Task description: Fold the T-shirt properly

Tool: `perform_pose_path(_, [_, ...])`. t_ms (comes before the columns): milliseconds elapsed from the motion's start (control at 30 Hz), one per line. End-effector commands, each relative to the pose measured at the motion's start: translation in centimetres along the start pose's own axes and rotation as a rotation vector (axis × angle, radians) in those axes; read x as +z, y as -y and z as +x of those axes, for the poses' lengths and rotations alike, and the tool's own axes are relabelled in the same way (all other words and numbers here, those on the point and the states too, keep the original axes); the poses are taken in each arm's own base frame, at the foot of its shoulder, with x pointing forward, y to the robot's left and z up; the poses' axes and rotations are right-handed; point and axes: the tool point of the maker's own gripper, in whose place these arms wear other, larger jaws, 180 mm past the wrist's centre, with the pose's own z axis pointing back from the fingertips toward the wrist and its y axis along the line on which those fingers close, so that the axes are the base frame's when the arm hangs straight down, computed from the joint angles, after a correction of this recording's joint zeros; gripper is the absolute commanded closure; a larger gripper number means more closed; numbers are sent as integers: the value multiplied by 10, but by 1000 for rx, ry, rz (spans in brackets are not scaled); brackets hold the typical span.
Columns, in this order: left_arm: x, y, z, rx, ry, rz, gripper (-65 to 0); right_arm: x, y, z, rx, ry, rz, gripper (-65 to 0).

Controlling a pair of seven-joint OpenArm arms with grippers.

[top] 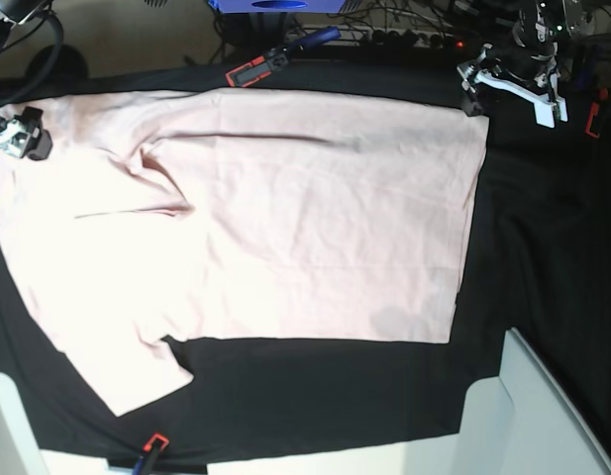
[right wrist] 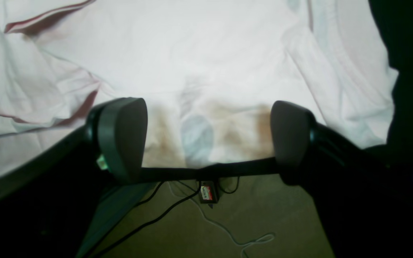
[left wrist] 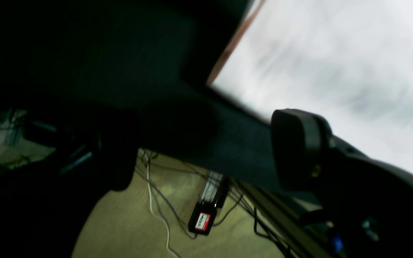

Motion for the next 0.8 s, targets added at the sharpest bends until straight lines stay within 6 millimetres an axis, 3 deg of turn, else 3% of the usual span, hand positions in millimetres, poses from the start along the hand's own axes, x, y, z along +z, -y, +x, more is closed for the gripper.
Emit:
perform_pose_path(0, [-1,4,9,-13,29,-35,-566,6,2,13,19,43,-2,-498])
perform_pose_path(67, [-4,5,2,6,16,-44,-566,6,2,13,19,43,-2,-498])
perform_pose_path(500, [-25,16,16,35,40,-68,-566,5,2,12,17,40,-1,-496])
perform_pose_path(767, [-29,21,9,62,31,-76,-563,5,1,12,18,39,0,-496])
